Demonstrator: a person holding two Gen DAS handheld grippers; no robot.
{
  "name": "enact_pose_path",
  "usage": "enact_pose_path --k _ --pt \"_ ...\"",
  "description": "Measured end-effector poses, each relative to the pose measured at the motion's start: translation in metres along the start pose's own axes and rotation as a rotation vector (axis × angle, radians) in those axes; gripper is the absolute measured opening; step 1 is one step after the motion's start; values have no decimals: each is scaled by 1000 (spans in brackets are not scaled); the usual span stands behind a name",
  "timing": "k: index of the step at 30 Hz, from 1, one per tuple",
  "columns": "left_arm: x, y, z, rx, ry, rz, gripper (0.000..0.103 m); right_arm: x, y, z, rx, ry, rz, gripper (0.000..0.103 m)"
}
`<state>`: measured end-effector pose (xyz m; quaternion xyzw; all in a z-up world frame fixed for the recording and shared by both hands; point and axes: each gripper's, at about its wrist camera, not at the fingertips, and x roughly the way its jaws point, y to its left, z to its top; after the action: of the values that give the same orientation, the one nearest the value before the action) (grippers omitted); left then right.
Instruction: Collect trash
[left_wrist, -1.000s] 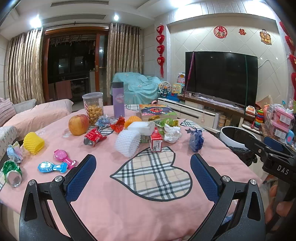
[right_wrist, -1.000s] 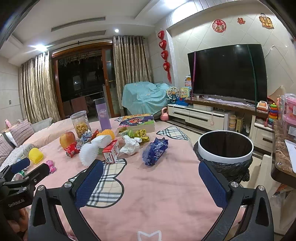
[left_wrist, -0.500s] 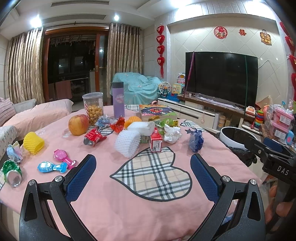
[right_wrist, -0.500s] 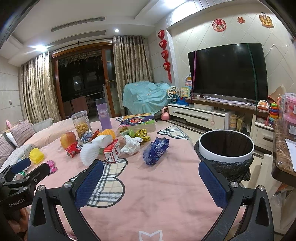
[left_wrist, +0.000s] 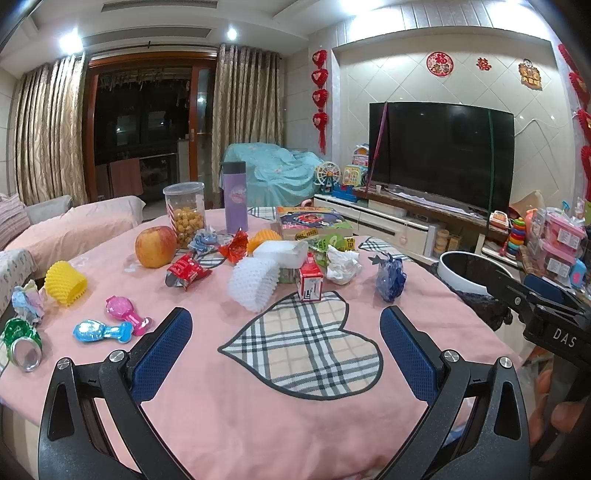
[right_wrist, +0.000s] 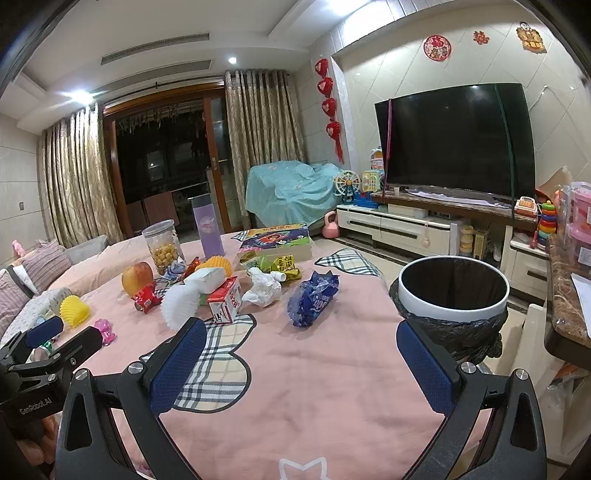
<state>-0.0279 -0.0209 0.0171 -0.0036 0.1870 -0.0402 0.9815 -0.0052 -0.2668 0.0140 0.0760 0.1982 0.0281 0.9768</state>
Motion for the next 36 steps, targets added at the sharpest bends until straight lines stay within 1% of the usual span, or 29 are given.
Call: enact_pose_path --k 4,11,14,15,18,21,25,27,30,32,36 --pt "3 3 -2 -10 8 -2 103 1 -4 0 27 4 20 103" --pt "15 9 -2 -17 31 2 103 10 -3 0 25 35 43 103" --pt "23 12 -3 -22 43 15 103 18 -4 0 31 60 59 103" --pt "27 13 -4 -17 46 30 103 21 -4 0 33 72 66 103" --pt "38 15 -4 -8 57 64 103 33 -3 0 33 111 64 103" --pt "54 18 -5 -4 86 61 103 45 -2 0 34 144 78 103" --pt "72 22 -8 9 105 90 103 63 -4 1 36 176 63 103" --pt "83 23 -7 12 122 82 103 74 -6 2 43 192 58 103" --pt "99 24 -6 19 174 52 103 90 -9 3 48 213 45 103" --pt "110 24 -4 35 196 50 103 101 -10 5 55 236 40 103" --pt "127 25 1 50 204 69 103 124 -12 9 66 271 36 103"
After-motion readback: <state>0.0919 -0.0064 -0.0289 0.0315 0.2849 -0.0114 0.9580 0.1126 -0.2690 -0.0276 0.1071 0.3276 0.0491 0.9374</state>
